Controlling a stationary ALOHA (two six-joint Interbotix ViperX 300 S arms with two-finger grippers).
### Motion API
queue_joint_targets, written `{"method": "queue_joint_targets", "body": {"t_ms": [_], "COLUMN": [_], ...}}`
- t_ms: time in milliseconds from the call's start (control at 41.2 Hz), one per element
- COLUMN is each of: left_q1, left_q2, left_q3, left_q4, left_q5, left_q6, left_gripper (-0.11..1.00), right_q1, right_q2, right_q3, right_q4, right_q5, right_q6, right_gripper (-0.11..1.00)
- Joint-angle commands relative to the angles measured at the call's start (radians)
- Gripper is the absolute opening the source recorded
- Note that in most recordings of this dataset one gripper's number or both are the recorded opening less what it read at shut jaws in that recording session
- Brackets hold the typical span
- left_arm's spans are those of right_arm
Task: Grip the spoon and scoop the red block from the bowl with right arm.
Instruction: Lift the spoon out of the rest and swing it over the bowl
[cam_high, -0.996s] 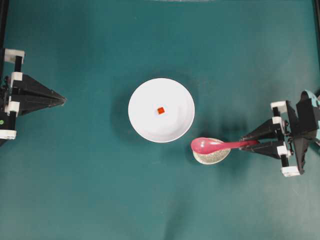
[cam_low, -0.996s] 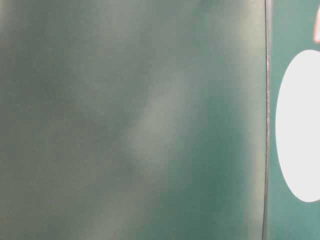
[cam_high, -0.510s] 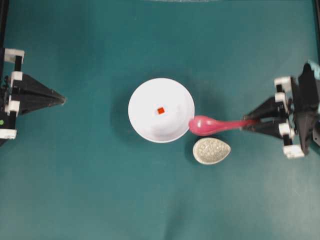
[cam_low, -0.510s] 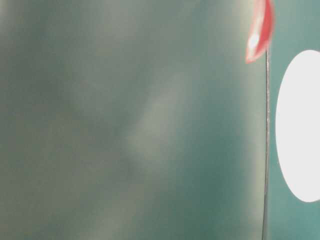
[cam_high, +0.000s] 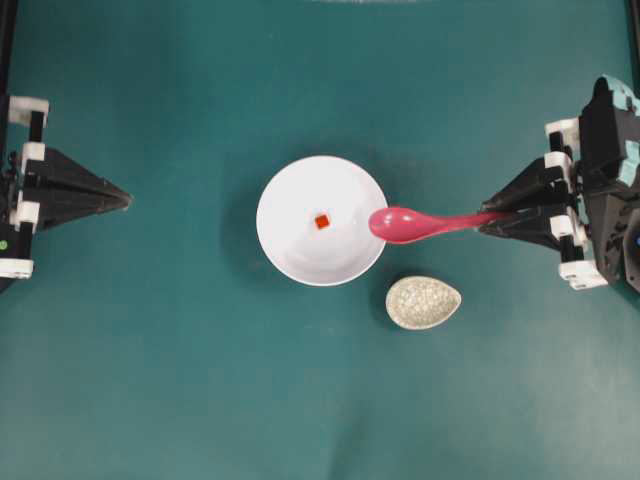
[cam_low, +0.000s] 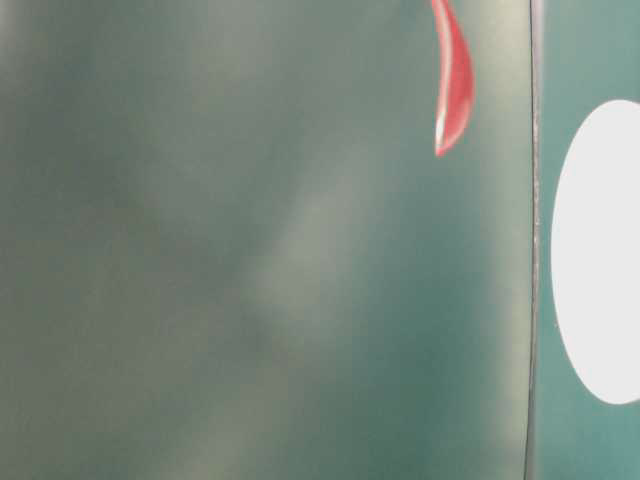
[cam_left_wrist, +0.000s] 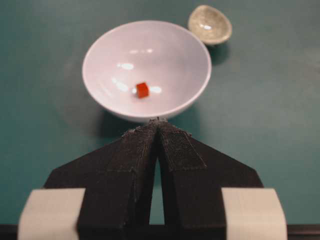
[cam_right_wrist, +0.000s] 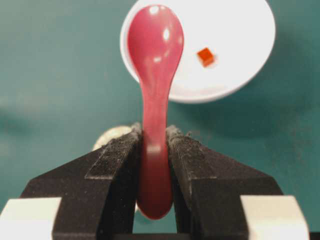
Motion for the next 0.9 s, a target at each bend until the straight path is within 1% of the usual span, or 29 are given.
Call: {"method": "queue_joint_targets", "body": {"t_ms": [0,170,437,583,874], "left_q1": [0.002,0.002,0.002,0.002,0.002], "left_q2": [0.005,0.003,0.002,0.000,0.000], "left_q3": [-0.028,-0.028,-0.026,-0.026,-0.026], "left_q4": [0.003,0.003,0.003,0.003,0.002], "left_q5": [-0.005,-0.006,-0.005,-0.005,-0.005], "left_q6": [0.002,0.002,-0.002,-0.003,-0.003], "left_gripper": [0.00,0.00,0.00,0.00,0.00], "right_q1": [-0.018,-0.048,-0.089,-0.101,-0.103], "right_q2": [0.005,0.037,0.147,0.212,0.313], "right_q3": [-0.054,-0.115,-0.225,-0.272,-0.336], "right_q4": [-0.002,-0.002,-0.002,-0.002,-0.005], "right_q5": [0.035,0.130,0.250,0.284,0.341], "right_q6": [0.000,0.012,0.049,0.067,0.067], "right_gripper": [0.24,0.24,0.24,0.24,0.24]}}
